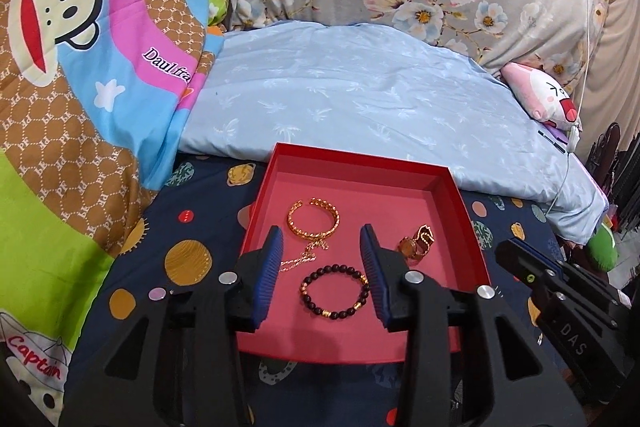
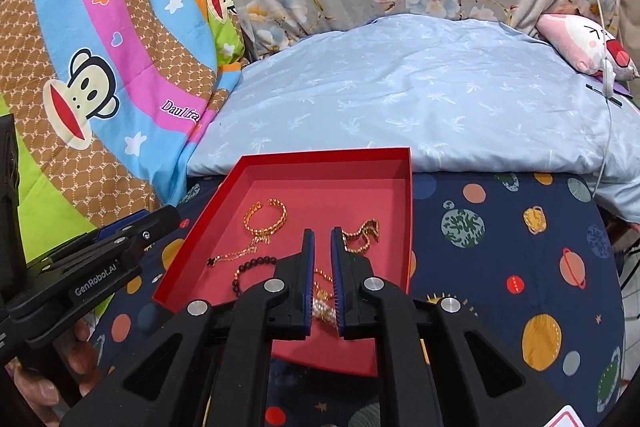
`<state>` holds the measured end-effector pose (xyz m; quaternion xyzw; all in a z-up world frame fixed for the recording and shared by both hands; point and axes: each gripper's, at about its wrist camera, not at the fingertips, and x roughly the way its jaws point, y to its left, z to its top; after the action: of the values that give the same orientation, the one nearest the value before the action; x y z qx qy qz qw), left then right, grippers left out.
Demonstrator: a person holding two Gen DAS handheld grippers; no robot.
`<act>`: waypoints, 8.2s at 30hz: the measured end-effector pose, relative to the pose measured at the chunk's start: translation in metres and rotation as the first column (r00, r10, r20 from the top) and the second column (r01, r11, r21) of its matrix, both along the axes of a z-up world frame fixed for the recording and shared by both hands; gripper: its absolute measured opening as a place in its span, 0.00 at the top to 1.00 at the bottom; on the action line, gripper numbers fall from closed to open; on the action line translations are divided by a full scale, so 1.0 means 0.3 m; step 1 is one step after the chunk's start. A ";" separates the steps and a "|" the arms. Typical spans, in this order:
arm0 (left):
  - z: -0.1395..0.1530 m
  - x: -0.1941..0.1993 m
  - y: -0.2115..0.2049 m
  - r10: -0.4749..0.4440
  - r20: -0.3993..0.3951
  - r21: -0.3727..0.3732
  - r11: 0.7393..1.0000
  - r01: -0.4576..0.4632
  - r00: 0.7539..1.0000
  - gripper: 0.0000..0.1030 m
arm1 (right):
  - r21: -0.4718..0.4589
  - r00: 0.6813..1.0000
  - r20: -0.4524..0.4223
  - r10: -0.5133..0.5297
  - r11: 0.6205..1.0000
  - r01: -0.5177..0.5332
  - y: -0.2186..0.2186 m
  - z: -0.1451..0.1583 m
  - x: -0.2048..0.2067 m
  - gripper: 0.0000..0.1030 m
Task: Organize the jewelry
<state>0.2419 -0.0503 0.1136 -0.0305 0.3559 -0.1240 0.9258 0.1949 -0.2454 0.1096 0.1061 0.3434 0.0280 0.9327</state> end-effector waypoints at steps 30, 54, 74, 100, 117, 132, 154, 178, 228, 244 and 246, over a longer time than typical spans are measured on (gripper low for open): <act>-0.281 -0.516 0.154 0.014 -0.203 0.046 0.999 -0.005 0.979 0.47 | 0.085 0.978 -0.208 0.006 0.996 0.012 0.072 -0.265 -0.598 0.91; -0.353 -0.446 0.026 -0.079 -0.228 0.009 0.996 0.083 0.970 0.81 | 0.094 0.974 -0.225 0.021 0.996 0.000 0.090 -0.288 -0.601 0.91; -0.314 -0.510 0.165 -0.032 -0.222 -0.021 0.999 0.028 0.974 0.82 | 0.082 0.975 -0.218 0.051 0.996 -0.033 0.127 -0.275 -0.565 0.91; -0.342 -0.535 0.202 -0.028 -0.237 -0.024 0.999 0.023 0.971 0.82 | 0.067 0.972 -0.227 0.066 0.996 -0.052 0.177 -0.303 -0.500 0.80; -0.351 -0.529 0.202 -0.029 -0.248 -0.032 0.999 0.022 0.968 0.81 | 0.017 0.976 -0.215 -0.042 0.999 0.047 0.065 -0.317 -0.365 0.80; -0.355 -0.500 0.197 -0.028 -0.257 -0.038 0.999 0.019 0.966 0.81 | -0.044 0.975 -0.211 -0.064 0.997 0.056 0.063 -0.349 -0.317 0.93; -0.195 -0.438 0.149 -0.045 -0.148 -0.054 0.998 0.037 0.988 0.81 | 0.036 0.994 -0.106 -0.038 0.998 0.042 0.038 -0.167 -0.376 0.94; 0.011 0.035 -0.111 -0.120 -0.006 -0.050 0.992 0.120 0.993 0.82 | -0.019 0.999 -0.047 -0.003 1.000 0.002 0.000 -0.086 0.020 0.94; -0.226 -0.389 0.071 -0.036 -0.178 -0.026 0.999 0.032 0.983 0.49 | 0.138 0.984 -0.178 -0.001 0.990 0.026 0.046 -0.258 -0.464 0.90; -0.343 -0.523 0.111 -0.032 -0.251 0.013 0.999 0.037 0.967 0.49 | 0.076 0.973 -0.228 0.046 0.997 -0.029 0.143 -0.328 -0.541 0.84; -0.346 -0.526 0.116 -0.031 -0.255 0.012 0.999 0.035 0.966 0.49 | 0.076 0.974 -0.222 0.048 0.997 -0.032 0.151 -0.324 -0.539 0.77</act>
<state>0.0841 -0.0155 0.0098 -0.0327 0.4733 -0.1315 0.8704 0.0332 -0.2002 0.0124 0.1352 0.4470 0.0471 0.8830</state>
